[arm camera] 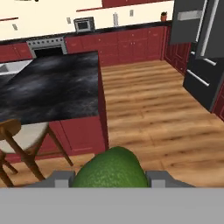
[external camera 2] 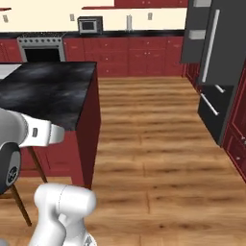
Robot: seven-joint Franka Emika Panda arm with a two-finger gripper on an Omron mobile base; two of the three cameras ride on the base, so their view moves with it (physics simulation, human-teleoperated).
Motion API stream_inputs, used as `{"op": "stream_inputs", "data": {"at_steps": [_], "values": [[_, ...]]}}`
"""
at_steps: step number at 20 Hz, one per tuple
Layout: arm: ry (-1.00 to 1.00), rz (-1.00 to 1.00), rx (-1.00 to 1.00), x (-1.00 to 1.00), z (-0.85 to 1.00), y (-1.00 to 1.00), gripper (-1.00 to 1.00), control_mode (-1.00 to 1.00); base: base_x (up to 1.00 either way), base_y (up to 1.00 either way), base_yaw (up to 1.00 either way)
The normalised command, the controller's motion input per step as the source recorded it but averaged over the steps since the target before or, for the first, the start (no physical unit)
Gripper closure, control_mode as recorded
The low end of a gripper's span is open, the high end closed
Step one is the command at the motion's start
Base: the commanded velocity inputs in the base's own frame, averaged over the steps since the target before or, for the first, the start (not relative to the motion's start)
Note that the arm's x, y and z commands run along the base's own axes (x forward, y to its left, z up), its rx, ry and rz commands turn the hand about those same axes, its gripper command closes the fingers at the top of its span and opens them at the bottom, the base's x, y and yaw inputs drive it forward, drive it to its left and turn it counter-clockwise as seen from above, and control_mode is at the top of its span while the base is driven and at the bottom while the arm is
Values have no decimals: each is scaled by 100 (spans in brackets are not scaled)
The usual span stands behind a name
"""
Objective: Take the cheese, chicken drumstick, and avocado from the fridge and place them on the plate on the dining counter to create an appetizer plate.
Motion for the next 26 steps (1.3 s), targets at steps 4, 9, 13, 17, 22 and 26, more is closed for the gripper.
{"op": "stream_inputs", "data": {"at_steps": [4, 9, 13, 17, 22, 26], "values": [[0, 0, 0, 0, 0, 0, 100, 100, -35, 100, -17], [0, 0, 0, 0, 0, 0, 100, 100, -32, 100, -11], [0, 0, 0, 0, 0, 0, 100, 100, -38, 100, -7], [0, 0, 0, 0, 0, 0, 100, 100, -28, 100, -5], [0, 0, 0, 0, 0, 0, 100, 100, -26, 100, -2], [0, 0, 0, 0, 0, 0, 100, 100, -22, 100, 0]]}}
